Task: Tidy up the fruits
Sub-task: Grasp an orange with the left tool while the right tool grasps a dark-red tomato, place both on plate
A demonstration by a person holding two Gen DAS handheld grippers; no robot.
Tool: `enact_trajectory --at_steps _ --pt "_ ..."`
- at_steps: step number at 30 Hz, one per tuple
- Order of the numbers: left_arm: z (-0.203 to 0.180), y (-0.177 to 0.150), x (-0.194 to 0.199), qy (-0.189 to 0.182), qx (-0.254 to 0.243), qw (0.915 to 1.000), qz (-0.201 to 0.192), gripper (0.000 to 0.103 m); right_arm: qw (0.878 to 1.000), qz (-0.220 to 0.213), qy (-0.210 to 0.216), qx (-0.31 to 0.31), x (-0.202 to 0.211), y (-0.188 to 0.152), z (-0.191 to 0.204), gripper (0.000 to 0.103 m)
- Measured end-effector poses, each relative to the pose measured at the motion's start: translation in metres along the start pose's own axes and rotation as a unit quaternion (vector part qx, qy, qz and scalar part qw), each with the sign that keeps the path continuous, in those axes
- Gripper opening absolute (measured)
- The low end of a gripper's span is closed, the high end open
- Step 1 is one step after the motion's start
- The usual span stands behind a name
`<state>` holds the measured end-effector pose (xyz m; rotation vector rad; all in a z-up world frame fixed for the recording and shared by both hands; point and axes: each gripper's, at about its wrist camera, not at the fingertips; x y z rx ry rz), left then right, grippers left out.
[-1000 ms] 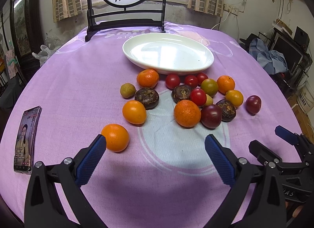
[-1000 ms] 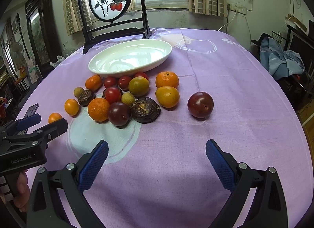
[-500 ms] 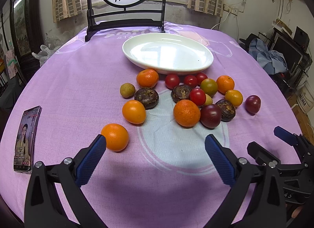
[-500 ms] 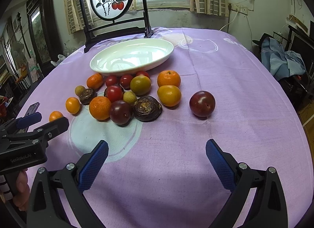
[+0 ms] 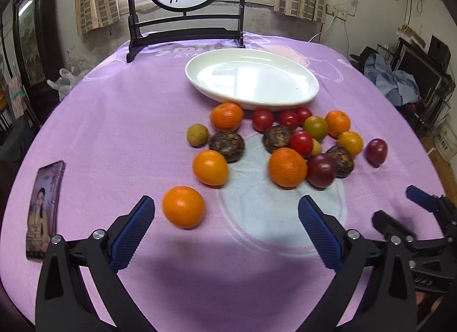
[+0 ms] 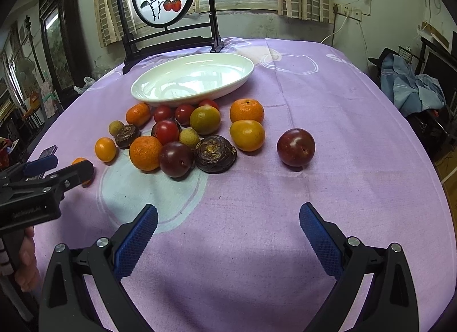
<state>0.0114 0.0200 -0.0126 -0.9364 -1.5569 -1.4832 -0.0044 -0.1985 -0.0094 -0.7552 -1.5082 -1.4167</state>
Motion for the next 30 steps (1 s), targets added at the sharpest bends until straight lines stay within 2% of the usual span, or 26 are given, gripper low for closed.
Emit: enact_trajectory --at_steps 3,4,5,6,8,10,15,16,17,19,23,27,30 --pt "0.017 0.003 -0.011 0.013 0.011 0.9997 0.015 0.097 1.000 0.003 0.009 -0.001 -0.003 -0.002 -0.003 0.100" --pt "0.022 0.004 -0.014 0.017 0.017 0.9995 0.020 0.087 1.000 0.003 0.011 -0.002 -0.003 -0.002 -0.004 0.100" --pt "0.028 0.005 -0.018 0.019 0.022 0.9992 0.029 0.072 1.000 -0.003 0.014 -0.003 -0.002 -0.003 -0.006 0.100" --pt "0.034 0.008 -0.026 0.014 0.027 0.9983 0.049 0.068 1.000 -0.007 0.016 -0.005 0.000 -0.003 -0.008 0.100" --pt "0.042 0.013 -0.036 -0.004 0.043 0.9964 0.073 0.067 1.000 -0.012 0.019 -0.007 0.002 -0.002 -0.012 0.100" --pt "0.044 0.016 -0.040 -0.011 0.049 0.9954 0.082 0.067 1.000 -0.013 0.022 -0.011 0.003 -0.001 -0.015 0.100" --pt "0.034 0.012 -0.040 0.016 0.022 0.9971 0.071 0.067 0.999 -0.007 0.026 -0.017 -0.002 0.001 -0.019 0.100" --pt "0.034 0.009 -0.041 0.013 0.023 0.9971 0.071 0.062 0.999 -0.006 0.027 -0.016 -0.003 0.002 -0.019 0.100" --pt "0.035 0.007 -0.043 0.009 0.024 0.9970 0.073 0.045 0.999 -0.004 0.028 -0.016 -0.004 0.002 -0.018 0.100" --pt "0.037 0.004 -0.042 0.009 0.023 0.9974 0.068 0.040 0.999 -0.002 0.029 -0.015 -0.005 0.001 -0.017 0.100" --pt "0.038 0.005 -0.039 0.001 0.025 0.9973 0.070 0.039 1.000 0.000 0.023 -0.009 -0.004 0.000 -0.013 0.100" --pt "0.021 0.004 -0.011 0.008 0.000 0.9999 0.014 0.039 1.000 0.001 0.000 0.002 -0.003 0.000 -0.013 0.100" --pt "0.006 0.005 0.001 -0.011 -0.019 0.9998 0.000 0.039 0.999 0.012 -0.041 0.009 -0.010 0.004 -0.019 0.100"
Point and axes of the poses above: each gripper's, at about its wrist camera, not at the fingertips, and x roughly against the way its jaws point, z to its left, y to its top, and after that the axes turned 15 degrees about z, right-handed
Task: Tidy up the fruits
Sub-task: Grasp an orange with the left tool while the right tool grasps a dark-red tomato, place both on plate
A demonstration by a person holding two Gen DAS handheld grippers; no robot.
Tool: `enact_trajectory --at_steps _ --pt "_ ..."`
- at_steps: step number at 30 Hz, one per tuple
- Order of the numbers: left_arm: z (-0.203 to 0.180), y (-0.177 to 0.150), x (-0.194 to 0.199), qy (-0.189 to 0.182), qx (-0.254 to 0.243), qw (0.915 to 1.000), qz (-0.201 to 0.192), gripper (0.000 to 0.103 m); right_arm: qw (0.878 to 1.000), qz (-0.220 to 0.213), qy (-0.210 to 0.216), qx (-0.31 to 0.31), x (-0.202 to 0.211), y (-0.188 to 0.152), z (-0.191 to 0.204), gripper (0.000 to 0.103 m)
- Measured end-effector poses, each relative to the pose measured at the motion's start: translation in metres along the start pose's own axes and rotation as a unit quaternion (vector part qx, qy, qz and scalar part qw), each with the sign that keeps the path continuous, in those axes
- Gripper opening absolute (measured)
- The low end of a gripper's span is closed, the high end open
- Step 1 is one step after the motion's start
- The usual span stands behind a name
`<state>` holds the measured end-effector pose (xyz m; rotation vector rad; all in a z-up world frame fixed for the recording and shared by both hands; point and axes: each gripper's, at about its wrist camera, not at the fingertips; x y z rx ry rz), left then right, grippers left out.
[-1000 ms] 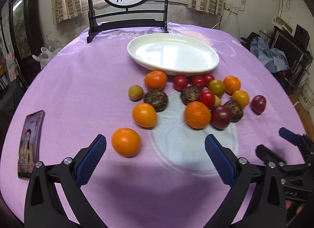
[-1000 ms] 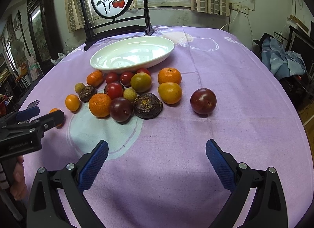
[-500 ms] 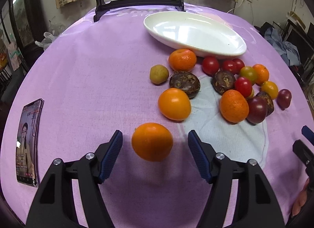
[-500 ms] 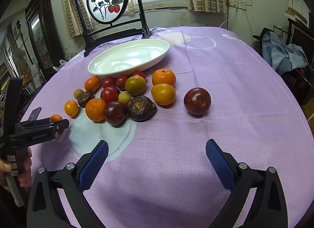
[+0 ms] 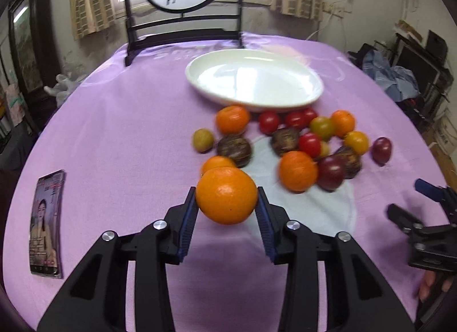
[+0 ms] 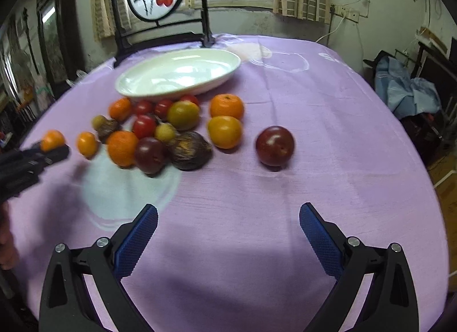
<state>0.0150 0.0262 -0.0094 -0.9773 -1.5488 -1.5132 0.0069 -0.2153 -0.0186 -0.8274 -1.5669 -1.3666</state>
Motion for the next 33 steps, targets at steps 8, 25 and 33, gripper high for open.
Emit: enact_trajectory --at_steps 8,25,33 --pt "-0.027 0.001 -0.009 -0.033 -0.031 0.9988 0.017 0.039 0.999 0.050 -0.001 -0.007 -0.025 0.023 -0.038 0.098" --pt "-0.012 0.007 -0.014 -0.021 -0.017 0.9992 0.029 0.039 0.997 0.071 0.020 -0.020 -0.050 0.068 -0.045 0.040" --pt "-0.011 0.046 0.010 -0.027 -0.040 0.9986 0.022 0.039 0.999 -0.013 0.043 0.007 0.015 0.069 -0.033 0.040"
Point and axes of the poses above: each gripper's, at about its wrist camera, not at the fingertips, and x roughly against the way its jaws point, z to its left, y to its top, and after that the axes turned 15 degrees about z, right-handed
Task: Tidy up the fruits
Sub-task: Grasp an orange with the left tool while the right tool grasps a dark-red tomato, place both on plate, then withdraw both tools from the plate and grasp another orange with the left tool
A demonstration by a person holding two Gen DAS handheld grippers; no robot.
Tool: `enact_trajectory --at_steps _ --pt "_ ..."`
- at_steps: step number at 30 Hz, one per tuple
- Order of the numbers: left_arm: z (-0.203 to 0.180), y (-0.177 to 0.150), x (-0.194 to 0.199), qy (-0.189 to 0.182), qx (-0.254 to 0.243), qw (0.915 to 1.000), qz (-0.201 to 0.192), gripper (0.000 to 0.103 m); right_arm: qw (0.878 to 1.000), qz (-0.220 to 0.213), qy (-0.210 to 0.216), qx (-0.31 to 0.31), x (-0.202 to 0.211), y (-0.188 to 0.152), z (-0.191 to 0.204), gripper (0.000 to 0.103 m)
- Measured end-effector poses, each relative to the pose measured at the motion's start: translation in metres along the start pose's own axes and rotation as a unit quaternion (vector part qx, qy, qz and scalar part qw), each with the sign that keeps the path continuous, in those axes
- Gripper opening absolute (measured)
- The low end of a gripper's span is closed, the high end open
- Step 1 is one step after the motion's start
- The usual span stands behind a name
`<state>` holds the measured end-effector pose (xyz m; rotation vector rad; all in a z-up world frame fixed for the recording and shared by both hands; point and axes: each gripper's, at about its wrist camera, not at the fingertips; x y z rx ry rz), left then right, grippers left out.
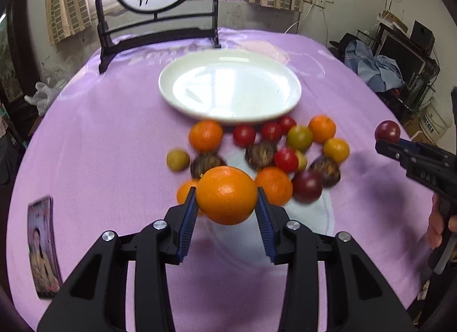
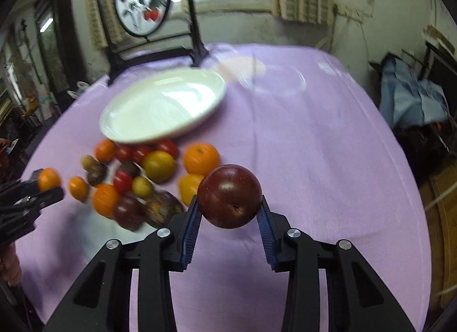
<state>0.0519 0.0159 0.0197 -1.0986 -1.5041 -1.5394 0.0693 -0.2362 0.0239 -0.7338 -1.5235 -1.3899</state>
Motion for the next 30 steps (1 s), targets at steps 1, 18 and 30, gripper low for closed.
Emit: enact_trajectory --at_steps 1,18,30 --pt "-0.002 0.009 0.005 0.001 -0.004 0.9999 -0.009 0.039 1.000 -0.007 0.004 0.009 0.005 0.006 0.006 0.040" --pt "0.012 0.166 -0.114 0.038 0.041 0.9953 0.080 0.044 0.995 0.058 0.033 0.069 -0.104 0.129 0.083 0.051" --pt "0.013 0.122 -0.021 0.081 0.036 0.9956 -0.032 0.095 0.998 -0.006 0.020 0.066 -0.034 0.081 0.057 0.075"
Point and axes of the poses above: each gripper's, at about its wrist camera, not at the fingertips, and x roughly against the way its jaws point, z to its left, y to its top, and after that the axes turned 15 degrees about z, right-handed
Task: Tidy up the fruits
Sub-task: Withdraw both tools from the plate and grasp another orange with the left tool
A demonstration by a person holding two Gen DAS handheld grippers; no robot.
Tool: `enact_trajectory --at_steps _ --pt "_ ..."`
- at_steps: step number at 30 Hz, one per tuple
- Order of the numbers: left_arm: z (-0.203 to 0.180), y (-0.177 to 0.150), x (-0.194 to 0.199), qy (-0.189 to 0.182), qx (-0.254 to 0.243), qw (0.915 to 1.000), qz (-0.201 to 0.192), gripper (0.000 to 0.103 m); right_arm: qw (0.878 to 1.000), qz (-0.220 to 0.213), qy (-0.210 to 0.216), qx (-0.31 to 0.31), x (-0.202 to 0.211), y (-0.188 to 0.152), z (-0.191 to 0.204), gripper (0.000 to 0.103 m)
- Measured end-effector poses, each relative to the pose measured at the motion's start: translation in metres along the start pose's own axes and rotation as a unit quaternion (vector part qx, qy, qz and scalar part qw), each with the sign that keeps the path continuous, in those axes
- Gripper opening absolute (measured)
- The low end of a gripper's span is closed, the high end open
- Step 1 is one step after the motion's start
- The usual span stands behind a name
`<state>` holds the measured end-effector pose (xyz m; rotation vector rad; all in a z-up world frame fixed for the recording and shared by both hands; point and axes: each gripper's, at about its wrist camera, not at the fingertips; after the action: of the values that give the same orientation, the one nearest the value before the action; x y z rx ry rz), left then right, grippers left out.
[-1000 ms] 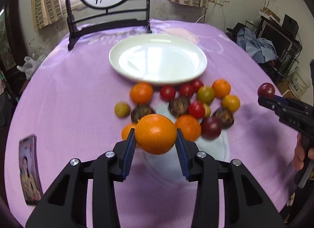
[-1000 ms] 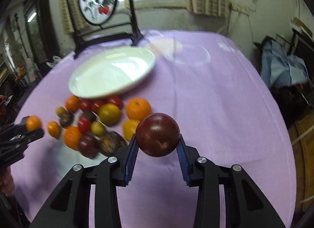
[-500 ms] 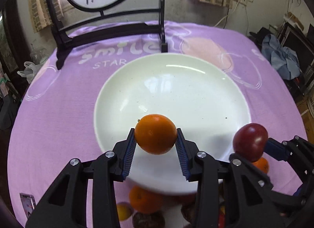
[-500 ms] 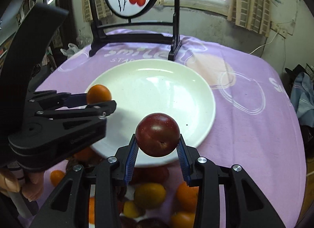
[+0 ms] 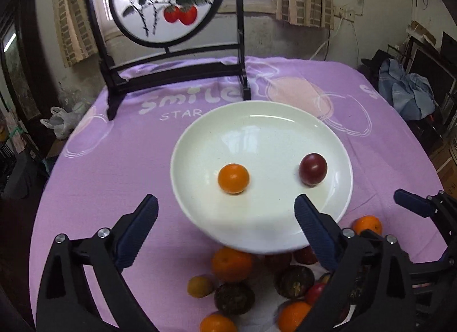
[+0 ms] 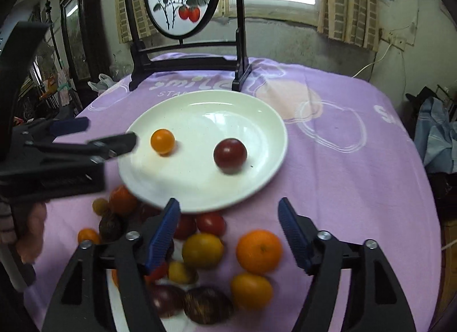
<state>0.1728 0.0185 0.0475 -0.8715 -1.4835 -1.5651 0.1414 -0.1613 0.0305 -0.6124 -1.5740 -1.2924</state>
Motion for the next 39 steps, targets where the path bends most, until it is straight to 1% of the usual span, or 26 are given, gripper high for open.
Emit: enact_trajectory --at_steps 1,3,6,10,13,17,20,23,24,25,26,27,28,30,31,33,36,38,39 --pt "0.003 -0.011 0.010 0.006 0.010 0.9998 -0.016 0.096 1.000 -0.007 -0.006 0.002 0.008 -0.010 -0.001 0.075" --pt "0.006 -0.031 0.022 0.000 0.012 0.9996 -0.024 0.097 1.000 -0.007 -0.011 0.004 0.015 -0.025 0.000 0.075" --pt "0.009 -0.063 0.025 0.000 0.014 0.9999 -0.009 0.098 1.000 -0.007 -0.013 0.008 0.022 -0.055 0.004 0.075" --pt "0.018 -0.106 0.018 -0.001 0.026 0.9997 0.005 0.098 0.999 0.011 -0.027 0.013 0.015 -0.091 0.012 0.075" --pt "0.022 -0.132 0.007 -0.014 0.025 0.9991 0.030 0.098 1.000 0.028 -0.013 -0.001 0.007 -0.111 0.011 0.075" --pt "0.020 -0.146 -0.008 -0.018 0.021 0.9982 0.053 0.098 0.999 0.044 -0.012 -0.011 0.001 -0.123 0.011 0.075" --pt "0.018 -0.147 -0.017 -0.025 0.016 0.9974 0.066 0.098 0.999 0.048 -0.002 -0.025 0.001 -0.127 0.007 0.075" --pt "0.019 -0.143 -0.026 -0.028 0.021 0.9965 0.076 0.097 0.999 0.042 0.006 -0.034 0.005 -0.128 0.004 0.075" --pt "0.019 -0.141 -0.029 -0.027 0.022 0.9963 0.079 0.095 0.999 0.040 0.006 -0.034 0.006 -0.129 0.003 0.075" --pt "0.019 -0.138 -0.034 -0.024 0.023 0.9958 0.086 0.084 0.999 0.039 0.006 -0.034 0.006 -0.130 0.003 0.075" --pt "0.019 -0.137 -0.039 -0.025 0.022 0.9949 0.095 0.071 0.999 0.038 0.002 -0.031 0.006 -0.130 0.004 0.075" --pt "0.019 -0.135 -0.044 -0.028 0.022 0.9935 0.108 0.066 0.999 0.037 -0.001 -0.027 0.005 -0.131 0.005 0.075" --pt "0.020 -0.133 -0.049 -0.032 0.025 0.9925 0.116 0.066 0.999 0.038 -0.004 -0.022 0.005 -0.131 0.006 0.075" --pt "0.019 -0.129 -0.049 -0.028 0.028 0.9936 0.106 0.064 0.999 0.040 -0.004 -0.016 0.003 -0.130 0.008 0.075" --pt "0.018 -0.127 -0.051 -0.029 0.027 0.9933 0.108 0.057 0.999 0.040 -0.003 -0.015 0.003 -0.130 0.008 0.075" --pt "0.014 -0.126 -0.050 -0.034 0.022 0.9936 0.105 0.037 0.999 0.044 0.000 -0.017 0.001 -0.129 0.006 0.075" --pt "0.005 -0.127 -0.044 -0.043 0.005 0.9946 0.095 0.037 0.998 0.053 -0.002 -0.016 -0.003 -0.128 0.006 0.075" --pt "0.002 -0.129 -0.041 -0.048 -0.002 0.9950 0.087 0.037 0.997 0.065 -0.024 -0.016 -0.008 -0.124 0.007 0.075" --pt "0.002 -0.131 -0.040 -0.057 -0.003 0.9945 0.088 0.037 0.997 0.070 -0.030 -0.017 -0.010 -0.122 0.007 0.075"
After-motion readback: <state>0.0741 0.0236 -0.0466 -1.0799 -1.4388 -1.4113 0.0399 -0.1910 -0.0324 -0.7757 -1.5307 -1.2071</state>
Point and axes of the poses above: each gripper's, at about its wrist camera, not at the fingertips, and x roughly against the way its jaws point, z to its left, y to its top, and after that the axes turned 15 degrees about z, right-handed
